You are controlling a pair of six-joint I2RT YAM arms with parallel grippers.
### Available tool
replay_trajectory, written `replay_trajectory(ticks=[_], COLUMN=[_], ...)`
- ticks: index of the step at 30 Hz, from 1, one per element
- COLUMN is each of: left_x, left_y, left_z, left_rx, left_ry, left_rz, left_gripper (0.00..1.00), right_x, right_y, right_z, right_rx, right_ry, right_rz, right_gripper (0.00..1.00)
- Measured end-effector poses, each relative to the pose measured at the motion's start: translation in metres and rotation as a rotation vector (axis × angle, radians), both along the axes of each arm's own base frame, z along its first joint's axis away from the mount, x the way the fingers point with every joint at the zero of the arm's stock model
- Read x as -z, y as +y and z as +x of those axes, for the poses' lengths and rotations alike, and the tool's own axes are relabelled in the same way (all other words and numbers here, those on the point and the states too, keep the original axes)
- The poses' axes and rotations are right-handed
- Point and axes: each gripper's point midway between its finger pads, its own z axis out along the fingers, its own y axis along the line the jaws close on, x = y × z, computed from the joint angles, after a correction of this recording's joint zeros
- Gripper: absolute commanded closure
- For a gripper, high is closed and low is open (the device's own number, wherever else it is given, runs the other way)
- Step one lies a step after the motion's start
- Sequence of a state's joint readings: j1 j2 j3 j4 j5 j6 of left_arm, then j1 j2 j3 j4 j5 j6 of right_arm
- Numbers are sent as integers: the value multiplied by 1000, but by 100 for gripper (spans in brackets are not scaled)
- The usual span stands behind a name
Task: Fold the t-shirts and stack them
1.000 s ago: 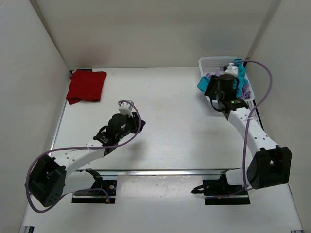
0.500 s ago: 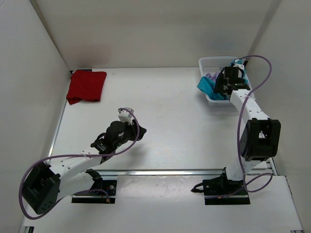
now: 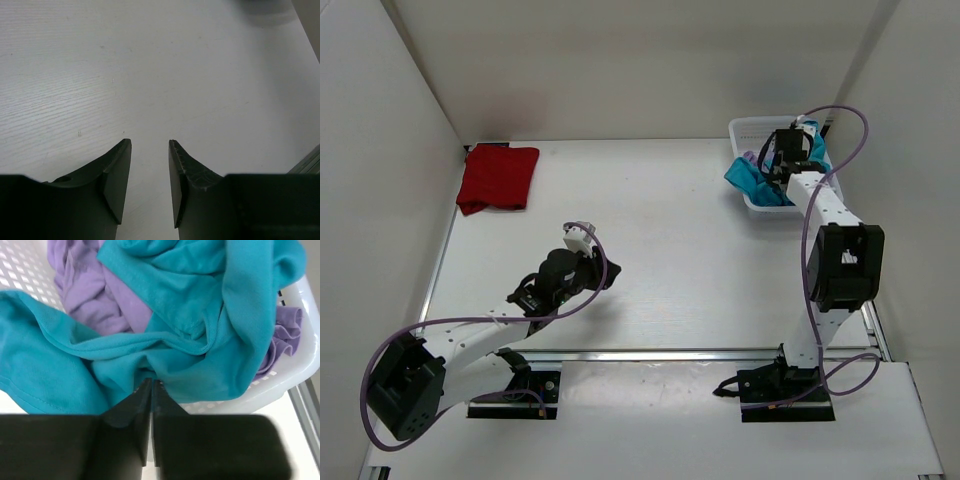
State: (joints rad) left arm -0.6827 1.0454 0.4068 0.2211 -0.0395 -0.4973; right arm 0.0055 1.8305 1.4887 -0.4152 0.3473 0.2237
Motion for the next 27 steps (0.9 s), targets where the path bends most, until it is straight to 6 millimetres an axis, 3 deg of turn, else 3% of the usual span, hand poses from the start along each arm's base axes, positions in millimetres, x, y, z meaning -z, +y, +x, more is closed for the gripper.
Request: replay_trajectory(ticks=[4, 8, 11, 13, 15, 18, 23, 27], left_x=[1, -3, -5, -5, -5, -3, -1, -1], left_y=[0, -1, 0, 1, 2, 2, 4, 5], left_z=[0, 3, 4, 5, 5, 4, 4, 4], left_rx=[0, 0, -2, -4, -6, -5, -10, -15], left_ry=[7, 5, 10, 12, 18, 26, 39, 41], left_rz=[5, 0, 0, 0, 3, 7, 11, 10], left_gripper=[53, 53, 52, 53, 53, 53, 52, 52], right_x=[-13, -53, -96, -122, -134, -117, -42, 1], right_y=[1, 8, 14, 17, 15, 2, -18, -21], right_z=[-3, -4, -5, -3, 0, 3, 11, 10], right_rx=[-1, -21, -42, -67, -79, -65, -39, -39], right_ry=[-48, -133, -225, -282, -314, -284, -117, -20], right_rz=[-21, -22, -17, -7, 1, 10, 34, 60], right_gripper=[100, 100, 68, 59, 55, 54, 53, 53])
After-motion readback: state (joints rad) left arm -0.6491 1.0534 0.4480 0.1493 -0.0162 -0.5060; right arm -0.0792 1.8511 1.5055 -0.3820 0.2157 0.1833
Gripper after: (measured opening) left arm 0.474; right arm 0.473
